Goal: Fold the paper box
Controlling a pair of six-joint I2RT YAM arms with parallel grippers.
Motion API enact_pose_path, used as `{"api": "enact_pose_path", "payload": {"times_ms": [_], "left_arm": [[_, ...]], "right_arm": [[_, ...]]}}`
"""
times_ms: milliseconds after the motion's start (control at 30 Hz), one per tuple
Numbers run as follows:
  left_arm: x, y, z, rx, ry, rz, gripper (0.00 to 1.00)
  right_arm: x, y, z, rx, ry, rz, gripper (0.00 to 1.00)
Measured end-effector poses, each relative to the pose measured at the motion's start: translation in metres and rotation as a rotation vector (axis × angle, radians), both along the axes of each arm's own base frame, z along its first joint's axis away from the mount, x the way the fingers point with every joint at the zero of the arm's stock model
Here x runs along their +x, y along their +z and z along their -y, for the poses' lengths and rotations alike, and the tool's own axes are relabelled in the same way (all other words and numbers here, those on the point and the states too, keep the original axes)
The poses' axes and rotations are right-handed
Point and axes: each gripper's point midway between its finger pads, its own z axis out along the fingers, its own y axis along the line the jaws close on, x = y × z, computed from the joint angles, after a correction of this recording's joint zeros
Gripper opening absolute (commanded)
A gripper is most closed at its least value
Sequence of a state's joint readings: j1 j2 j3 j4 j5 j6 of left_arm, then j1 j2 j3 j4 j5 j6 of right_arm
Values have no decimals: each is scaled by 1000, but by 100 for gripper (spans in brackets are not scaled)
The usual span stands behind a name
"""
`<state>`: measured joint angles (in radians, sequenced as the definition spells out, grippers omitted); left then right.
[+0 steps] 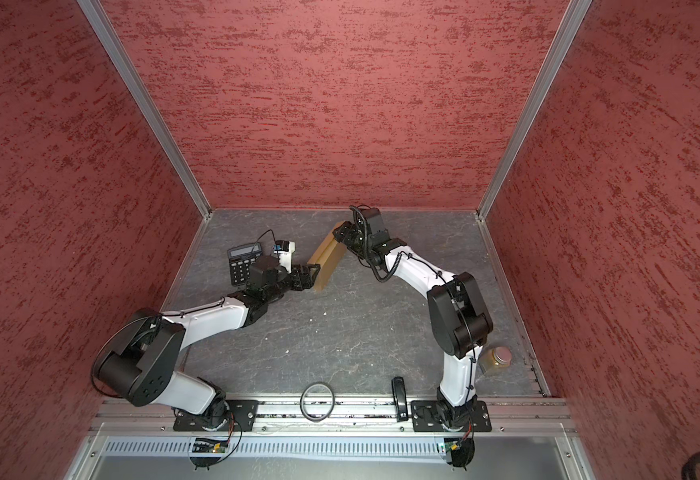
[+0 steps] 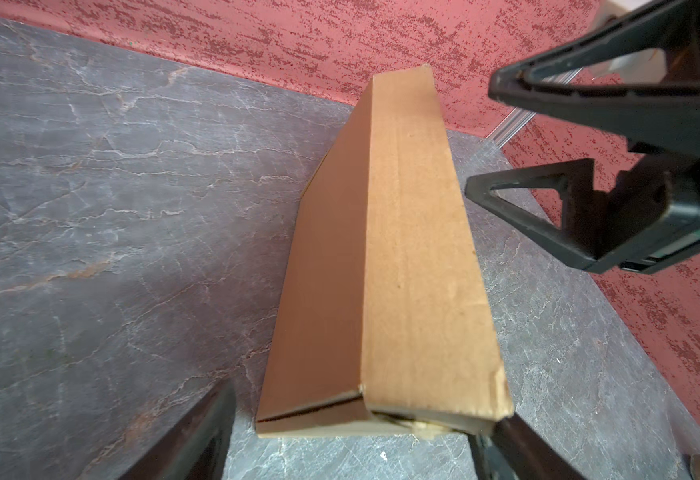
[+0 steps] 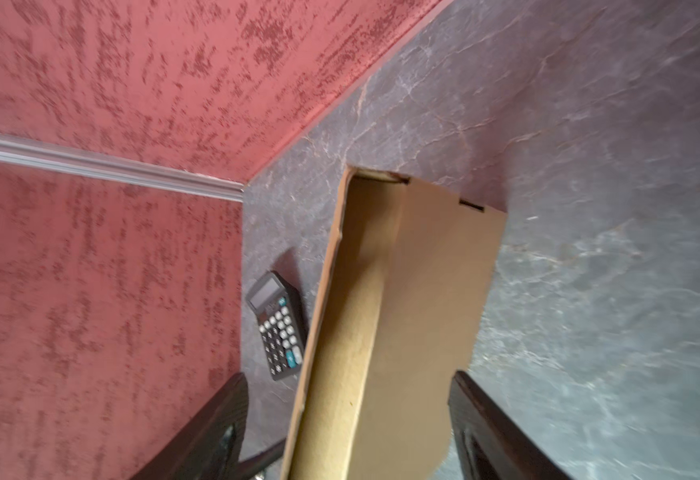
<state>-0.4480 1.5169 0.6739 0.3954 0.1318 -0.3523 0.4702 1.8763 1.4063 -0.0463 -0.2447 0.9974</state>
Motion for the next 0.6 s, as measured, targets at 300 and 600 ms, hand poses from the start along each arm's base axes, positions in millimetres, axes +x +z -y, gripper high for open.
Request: {"api": "enact_pose_path", "payload": {"times_ms": [300, 600], "left_arm": [[0, 0, 0, 0, -2, 0, 85], [1, 0, 0, -2, 2, 1, 85]], "right_arm": [[9, -11, -19, 84, -1, -11, 65], [5, -37, -32, 63, 13, -65, 63]]}}
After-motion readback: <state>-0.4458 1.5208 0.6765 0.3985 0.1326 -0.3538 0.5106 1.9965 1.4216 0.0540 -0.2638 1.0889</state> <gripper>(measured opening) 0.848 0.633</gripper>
